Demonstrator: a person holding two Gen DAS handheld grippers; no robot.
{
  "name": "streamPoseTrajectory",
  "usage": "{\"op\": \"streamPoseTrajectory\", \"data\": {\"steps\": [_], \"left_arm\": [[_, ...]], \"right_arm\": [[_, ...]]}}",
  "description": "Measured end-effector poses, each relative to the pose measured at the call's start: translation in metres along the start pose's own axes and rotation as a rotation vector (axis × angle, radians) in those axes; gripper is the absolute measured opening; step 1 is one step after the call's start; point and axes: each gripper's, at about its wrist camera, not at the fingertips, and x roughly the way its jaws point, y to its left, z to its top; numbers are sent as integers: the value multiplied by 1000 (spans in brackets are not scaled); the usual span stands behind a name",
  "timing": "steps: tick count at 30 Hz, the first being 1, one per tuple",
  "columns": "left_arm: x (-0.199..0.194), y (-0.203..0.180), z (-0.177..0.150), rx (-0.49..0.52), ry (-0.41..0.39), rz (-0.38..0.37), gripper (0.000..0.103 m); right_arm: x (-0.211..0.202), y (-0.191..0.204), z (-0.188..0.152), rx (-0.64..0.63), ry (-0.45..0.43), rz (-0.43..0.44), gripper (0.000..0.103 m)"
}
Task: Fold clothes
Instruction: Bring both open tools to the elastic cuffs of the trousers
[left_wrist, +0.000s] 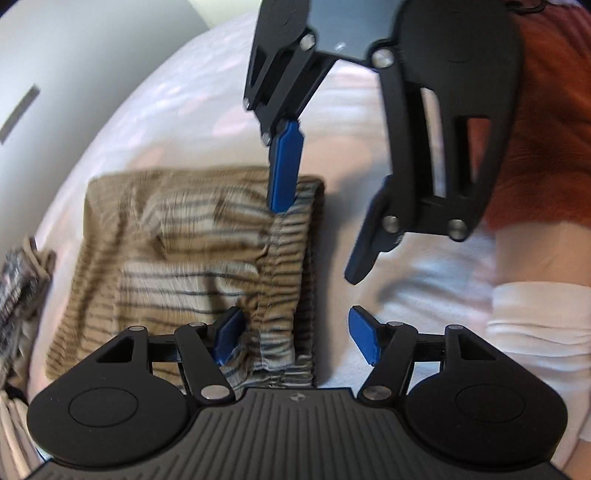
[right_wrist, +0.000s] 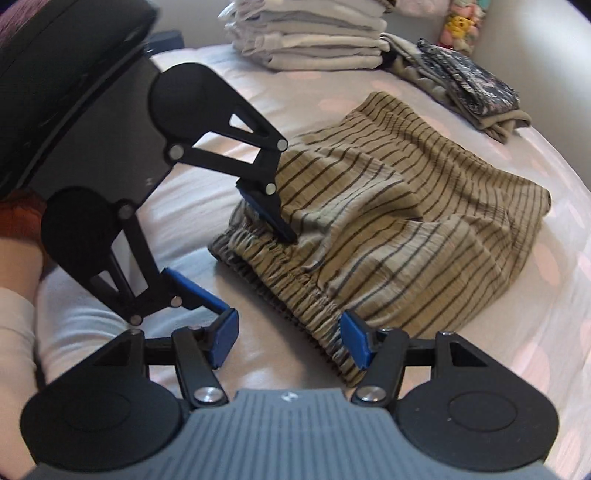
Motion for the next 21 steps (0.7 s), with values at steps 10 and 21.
{"op": "streamPoseTrajectory", "data": {"steps": [10, 21], "left_arm": [[21, 44, -21, -303, -14, -131, 63], [24, 70, -25, -561, 6, -167, 46]], "right_arm": [[34, 7, -8, -176, 38, -65, 67], [39, 29, -14, -326, -4, -211, 54]]}}
